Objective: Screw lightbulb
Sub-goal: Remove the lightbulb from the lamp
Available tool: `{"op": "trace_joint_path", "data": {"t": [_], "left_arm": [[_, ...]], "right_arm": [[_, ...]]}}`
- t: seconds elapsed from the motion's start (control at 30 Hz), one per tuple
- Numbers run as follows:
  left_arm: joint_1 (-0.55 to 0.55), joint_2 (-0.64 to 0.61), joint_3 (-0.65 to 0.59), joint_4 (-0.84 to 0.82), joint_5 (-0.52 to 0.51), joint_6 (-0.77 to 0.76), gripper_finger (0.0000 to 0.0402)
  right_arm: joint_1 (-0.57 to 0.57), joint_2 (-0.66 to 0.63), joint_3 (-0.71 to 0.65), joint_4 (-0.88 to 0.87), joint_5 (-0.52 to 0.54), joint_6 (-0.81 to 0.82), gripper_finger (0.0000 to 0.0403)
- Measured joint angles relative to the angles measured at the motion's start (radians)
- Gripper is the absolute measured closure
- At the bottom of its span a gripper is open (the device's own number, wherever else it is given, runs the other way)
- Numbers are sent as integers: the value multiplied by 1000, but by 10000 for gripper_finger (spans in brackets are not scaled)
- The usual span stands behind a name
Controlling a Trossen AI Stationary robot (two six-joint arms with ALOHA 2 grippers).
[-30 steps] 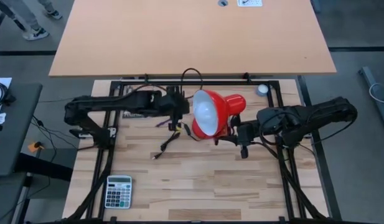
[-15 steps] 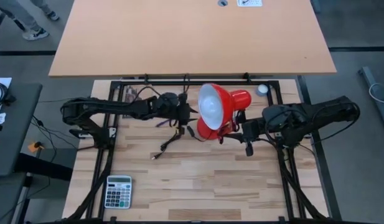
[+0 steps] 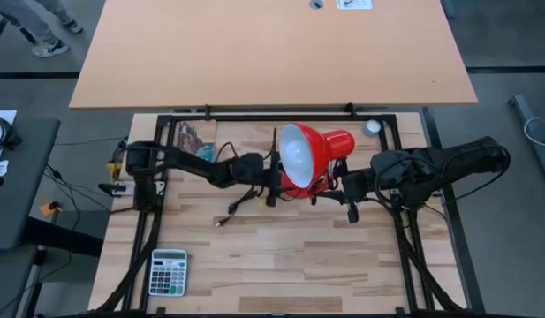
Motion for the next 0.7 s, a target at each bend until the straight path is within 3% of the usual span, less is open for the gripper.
{"op": "trace_joint_path", "data": {"t": [0.33,0.7], "left_arm": [[-17,55,78,89,110,49,186],[-23,55,145,-11,206,96,187]], "right_arm": [[1,0,0,-6,0,32,289],[0,1,0,-9,-3,40,289]]}}
